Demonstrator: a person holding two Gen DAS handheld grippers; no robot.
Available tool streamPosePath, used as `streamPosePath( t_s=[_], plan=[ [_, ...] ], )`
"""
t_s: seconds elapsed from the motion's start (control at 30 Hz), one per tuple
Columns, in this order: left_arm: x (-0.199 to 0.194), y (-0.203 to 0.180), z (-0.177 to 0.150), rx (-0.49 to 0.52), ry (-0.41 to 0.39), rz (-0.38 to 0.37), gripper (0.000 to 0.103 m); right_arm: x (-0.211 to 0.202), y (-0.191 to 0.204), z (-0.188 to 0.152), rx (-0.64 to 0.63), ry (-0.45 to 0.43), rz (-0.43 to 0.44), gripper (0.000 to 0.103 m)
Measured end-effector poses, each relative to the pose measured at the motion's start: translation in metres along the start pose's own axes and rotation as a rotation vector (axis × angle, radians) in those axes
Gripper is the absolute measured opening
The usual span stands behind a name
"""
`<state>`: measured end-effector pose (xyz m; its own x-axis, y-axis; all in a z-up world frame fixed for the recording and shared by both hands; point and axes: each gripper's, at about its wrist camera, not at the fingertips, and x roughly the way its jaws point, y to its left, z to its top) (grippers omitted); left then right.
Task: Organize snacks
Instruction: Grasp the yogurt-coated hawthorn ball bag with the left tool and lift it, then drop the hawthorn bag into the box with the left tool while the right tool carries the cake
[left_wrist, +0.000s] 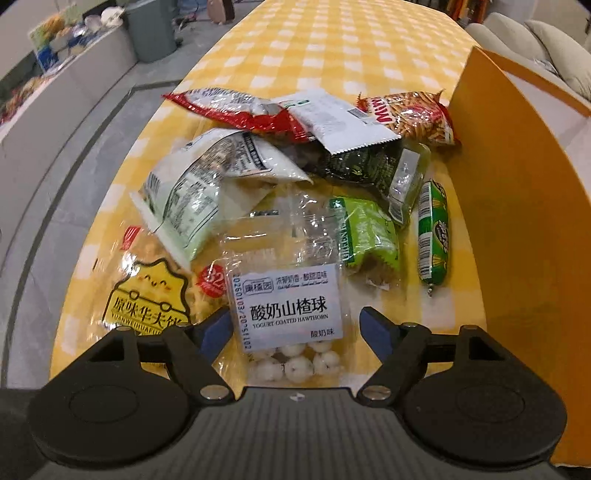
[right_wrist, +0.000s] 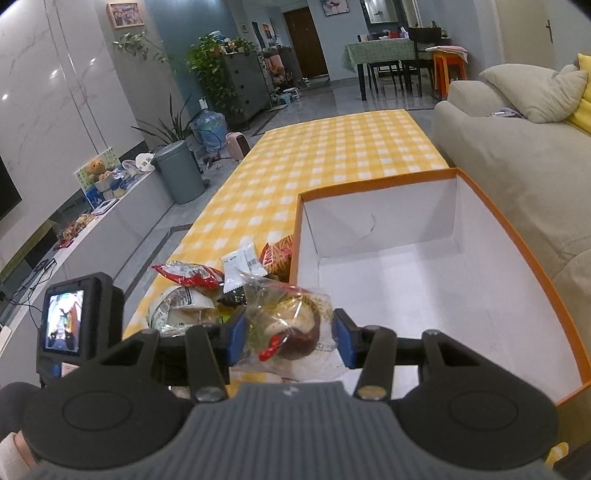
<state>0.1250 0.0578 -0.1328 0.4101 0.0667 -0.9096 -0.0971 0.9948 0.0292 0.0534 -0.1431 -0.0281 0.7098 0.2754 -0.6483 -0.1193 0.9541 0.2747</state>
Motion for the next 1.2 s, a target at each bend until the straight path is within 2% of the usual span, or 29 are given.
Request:
streamPosePath(
  t_s=[0.03, 0.1, 0.2, 0.37, 0.53, 0.7, 0.87, 1.03, 1.1, 1.2],
  plan=[
    [-0.001, 0.000, -0.001, -0.004, -0.006, 0.003, 0.081, 0.000, 0.000, -0.001, -0.002, 0.000, -0.002, 0.048],
    [-0.002, 0.003, -0.002, -0.014, -0.011, 0.004, 0.070, 0.002, 0.000, 0.000, -0.004, 0.001, -0.008, 0.048],
    [-0.004, 0.006, -0.004, -0.020, -0.012, -0.014, 0.068, 0.003, 0.000, 0.000, -0.004, 0.006, -0.013, 0.048],
    [-0.013, 0.005, -0.005, -0.019, -0.023, -0.024, 0.068, 0.004, -0.001, -0.001, 0.005, 0.025, -0.024, 0.048],
    [-0.035, 0.001, -0.008, -0.014, -0.066, -0.064, 0.068, -0.005, -0.001, 0.002, 0.004, 0.000, -0.030, 0.048],
    [-0.074, -0.006, -0.017, -0.014, -0.116, -0.119, 0.068, -0.018, -0.012, 0.008, 0.030, -0.020, -0.012, 0.048],
    [-0.117, -0.012, -0.016, -0.065, -0.160, -0.205, 0.068, -0.036, -0.035, 0.015, 0.031, -0.061, -0.046, 0.048],
    [-0.161, -0.040, -0.003, -0.021, -0.210, -0.264, 0.068, -0.047, -0.066, 0.018, 0.092, -0.057, -0.039, 0.048],
    [-0.170, -0.056, 0.004, 0.007, -0.182, -0.274, 0.068, -0.053, -0.077, 0.020, 0.117, -0.079, -0.054, 0.048],
    [-0.172, -0.084, 0.013, 0.031, -0.095, -0.309, 0.068, -0.060, -0.092, 0.023, 0.149, -0.106, -0.045, 0.048]
  ],
)
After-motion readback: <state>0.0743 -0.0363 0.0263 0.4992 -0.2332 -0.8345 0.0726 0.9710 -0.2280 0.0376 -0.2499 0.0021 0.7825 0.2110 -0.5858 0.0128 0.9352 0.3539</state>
